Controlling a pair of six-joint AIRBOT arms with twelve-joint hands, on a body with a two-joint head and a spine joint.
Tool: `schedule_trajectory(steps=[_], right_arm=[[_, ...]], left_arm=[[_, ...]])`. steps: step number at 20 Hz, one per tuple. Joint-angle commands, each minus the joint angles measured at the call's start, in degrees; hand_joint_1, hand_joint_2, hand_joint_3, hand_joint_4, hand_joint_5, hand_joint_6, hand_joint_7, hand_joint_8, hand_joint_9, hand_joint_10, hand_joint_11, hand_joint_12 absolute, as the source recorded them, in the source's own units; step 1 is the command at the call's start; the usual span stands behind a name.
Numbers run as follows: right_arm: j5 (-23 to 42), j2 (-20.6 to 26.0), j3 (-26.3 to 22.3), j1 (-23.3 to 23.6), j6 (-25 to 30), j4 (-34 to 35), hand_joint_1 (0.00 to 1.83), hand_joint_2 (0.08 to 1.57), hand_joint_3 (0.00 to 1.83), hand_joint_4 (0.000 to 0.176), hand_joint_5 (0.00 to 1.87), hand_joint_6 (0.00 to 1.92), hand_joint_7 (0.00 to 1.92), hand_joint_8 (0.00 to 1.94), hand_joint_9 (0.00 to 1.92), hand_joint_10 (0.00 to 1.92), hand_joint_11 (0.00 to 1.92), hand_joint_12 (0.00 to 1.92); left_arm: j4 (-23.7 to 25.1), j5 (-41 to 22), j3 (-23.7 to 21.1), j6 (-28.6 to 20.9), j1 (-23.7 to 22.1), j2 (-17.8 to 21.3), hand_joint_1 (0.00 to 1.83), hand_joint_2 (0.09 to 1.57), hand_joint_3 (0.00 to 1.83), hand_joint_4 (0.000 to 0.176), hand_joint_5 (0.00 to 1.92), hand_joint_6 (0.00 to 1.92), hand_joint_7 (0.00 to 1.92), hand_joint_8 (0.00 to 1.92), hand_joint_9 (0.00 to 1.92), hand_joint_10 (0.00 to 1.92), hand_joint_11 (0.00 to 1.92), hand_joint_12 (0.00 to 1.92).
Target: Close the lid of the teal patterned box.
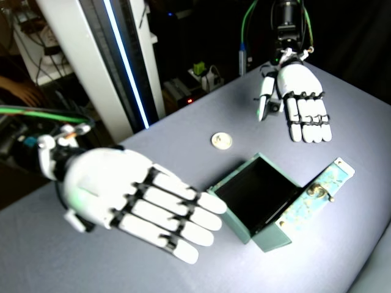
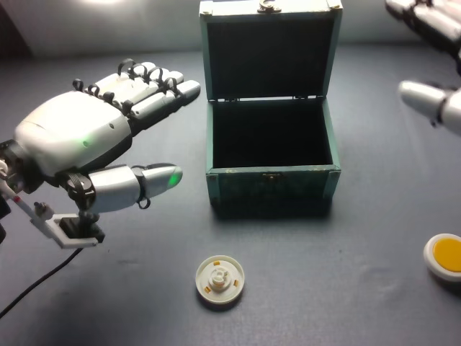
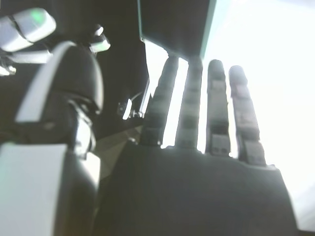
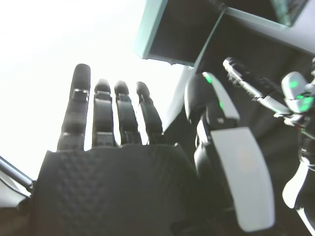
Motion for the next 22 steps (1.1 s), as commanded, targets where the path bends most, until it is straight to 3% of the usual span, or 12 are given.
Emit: schedule_trajectory(steps=[1, 3, 4, 5, 8, 9, 10, 14, 18, 19, 20, 22], right_arm=[[4.0, -0.4, 1.0, 1.7, 0.1, -0.7, 0.12, 1.45, 0.00, 0.000, 0.01, 0.00, 0.00, 0.00, 0.03, 0.02, 0.00, 1.02], [0.4, -2.6, 3.7, 5.2, 0.1, -0.7, 0.02, 1.41, 0.00, 0.000, 0.01, 0.00, 0.00, 0.00, 0.00, 0.00, 0.00, 0.85], [-1.6, -4.0, 5.4, 7.0, 0.0, -0.8, 0.00, 1.39, 0.00, 0.000, 0.01, 0.00, 0.00, 0.00, 0.00, 0.00, 0.00, 0.62], [-3.3, -5.1, 6.6, 8.6, -0.1, -0.8, 0.03, 1.38, 0.00, 0.000, 0.01, 0.00, 0.00, 0.00, 0.00, 0.00, 0.00, 0.12], [-8.3, -9.6, 11.3, 13.2, -0.3, -0.5, 0.03, 1.38, 0.00, 0.000, 0.00, 0.00, 0.00, 0.00, 0.00, 0.00, 0.00, 0.57], [-10.1, -11.0, 12.8, 14.1, -0.3, -0.4, 0.06, 1.35, 0.00, 0.000, 0.00, 0.00, 0.00, 0.00, 0.00, 0.00, 0.00, 0.18], [-11.4, -12.1, 14.1, 15.1, -0.3, -0.2, 0.07, 1.35, 0.00, 0.000, 0.00, 0.00, 0.00, 0.00, 0.00, 0.00, 0.00, 0.04], [-15.8, -15.9, 18.3, 17.0, -0.3, 1.2, 0.09, 1.34, 0.00, 0.000, 0.00, 0.00, 0.00, 0.00, 0.00, 0.00, 0.03, 0.03], [-18.5, -17.7, 20.2, 17.3, -0.3, 1.7, 0.10, 1.28, 0.00, 0.000, 0.09, 0.02, 0.13, 0.02, 0.14, 0.05, 0.00, 1.07], [-18.7, -17.7, 20.3, 17.3, -0.3, 1.7, 0.13, 1.28, 0.00, 0.000, 0.13, 0.02, 0.18, 0.02, 0.19, 0.06, 0.00, 1.27], [-18.8, -17.7, 20.1, 17.3, -0.3, 1.7, 0.16, 1.28, 0.00, 0.000, 0.18, 0.03, 0.22, 0.02, 0.24, 0.08, 0.00, 1.38], [-18.6, -17.7, 19.5, 17.3, -0.3, 1.7, 0.20, 1.27, 0.00, 0.000, 0.25, 0.04, 0.30, 0.03, 0.32, 0.12, 0.00, 1.50]], left_arm=[[-0.7, -6.0, 0.3, -0.5, -0.9, -0.3, 0.21, 1.34, 0.01, 0.066, 0.00, 0.01, 0.00, 0.00, 0.00, 0.00, 0.01, 0.16], [-0.5, -5.2, 0.9, -0.7, -1.4, -1.1, 0.18, 1.35, 0.01, 0.069, 0.00, 0.00, 0.00, 0.00, 0.00, 0.00, 0.00, 0.29], [-0.4, -4.7, 1.2, -0.7, -1.6, -1.5, 0.15, 1.34, 0.00, 0.071, 0.00, 0.00, 0.00, 0.00, 0.00, 0.00, 0.00, 0.20], [-0.2, -4.3, 1.5, -0.8, -1.9, -1.8, 0.16, 1.32, 0.00, 0.048, 0.01, 0.00, 0.00, 0.00, 0.00, 0.00, 0.00, 0.10], [0.5, -3.0, 2.9, -1.8, -2.7, -3.5, 0.16, 1.30, 0.00, 0.036, 0.02, 0.00, 0.00, 0.00, 0.00, 0.00, 0.00, 0.21], [0.6, -2.9, 3.2, -2.4, -2.7, -3.9, 0.17, 1.30, 0.00, 0.043, 0.03, 0.00, 0.00, 0.00, 0.00, 0.00, 0.00, 0.18], [0.8, -2.8, 3.6, -2.7, -2.7, -4.2, 0.20, 1.31, 0.00, 0.033, 0.04, 0.01, 0.00, 0.00, 0.00, 0.00, 0.00, 0.18], [1.5, -2.5, 4.4, -3.1, -3.2, -5.3, 0.16, 1.31, 0.00, 0.054, 0.05, 0.01, 0.00, 0.00, 0.00, 0.00, 0.00, 0.23], [1.5, -2.5, 4.8, -3.7, -3.3, -6.0, 0.16, 1.34, 0.00, 0.070, 0.05, 0.00, 0.00, 0.00, 0.00, 0.00, 0.00, 0.24], [1.6, -2.5, 4.8, -3.8, -3.4, -6.1, 0.16, 1.35, 0.01, 0.058, 0.06, 0.00, 0.00, 0.00, 0.00, 0.00, 0.00, 0.23], [1.6, -2.5, 4.8, -3.8, -3.4, -6.1, 0.18, 1.35, 0.00, 0.071, 0.05, 0.00, 0.00, 0.00, 0.00, 0.00, 0.00, 0.18], [1.6, -2.6, 4.9, -3.9, -3.5, -6.1, 0.18, 1.36, 0.01, 0.060, 0.06, 0.00, 0.00, 0.00, 0.00, 0.00, 0.00, 0.17]])
